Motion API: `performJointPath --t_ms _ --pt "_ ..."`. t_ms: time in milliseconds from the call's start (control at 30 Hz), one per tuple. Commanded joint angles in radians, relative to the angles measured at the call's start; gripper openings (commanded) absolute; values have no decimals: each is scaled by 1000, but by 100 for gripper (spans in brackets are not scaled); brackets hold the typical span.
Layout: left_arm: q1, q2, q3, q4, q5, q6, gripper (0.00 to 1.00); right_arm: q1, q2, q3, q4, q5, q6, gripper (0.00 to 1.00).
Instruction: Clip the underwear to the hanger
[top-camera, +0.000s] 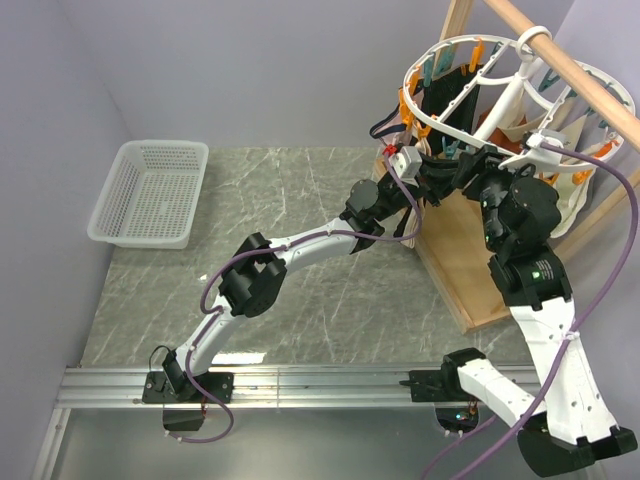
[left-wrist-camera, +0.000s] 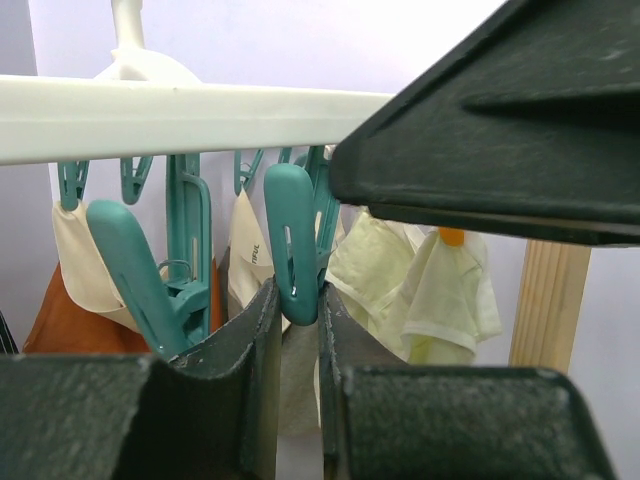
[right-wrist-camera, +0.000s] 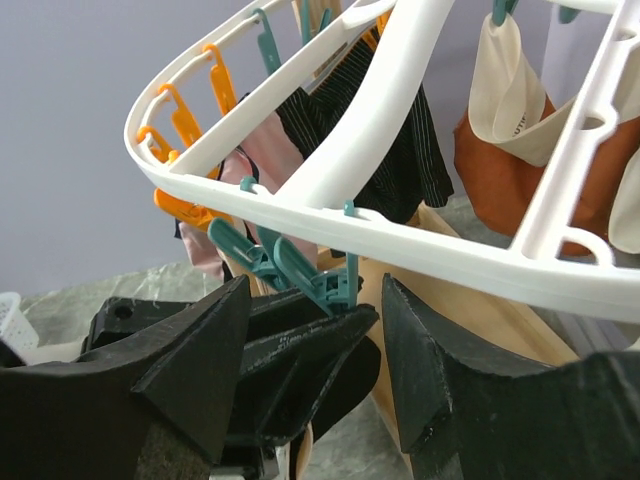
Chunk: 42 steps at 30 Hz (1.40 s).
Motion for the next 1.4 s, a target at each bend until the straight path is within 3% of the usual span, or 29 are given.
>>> performJointPath --t_ms 0,333,400,467,500,600,833,967,1200,1367 --pt "-11 -67 -8 48 28 16 0 8 24 2 73 34 0 62" --pt "-16 -72 -19 59 35 21 0 12 63 13 110 64 -6 60" --pt "-18 -73 -22 63 39 25 0 12 67 15 113 68 -7 54" --pt "-19 -75 -25 60 40 25 0 12 75 22 113 70 -9 44" --pt "-19 -76 -24 63 42 25 0 14 75 24 113 70 -10 34" --pt "-19 -81 -33 65 48 29 0 14 80 34 110 68 -10 21" --pt "-21 -86 -37 69 49 38 0 11 78 50 86 48 3 0" --pt "-21 -87 -42 77 45 36 4 12 77 59 83 36 8 0" --pt "-21 -93 -53 82 28 39 32 12 80 77 72 15 25 0" --pt "-21 -84 -31 79 20 41 34 12 78 80 61 7 28 0"
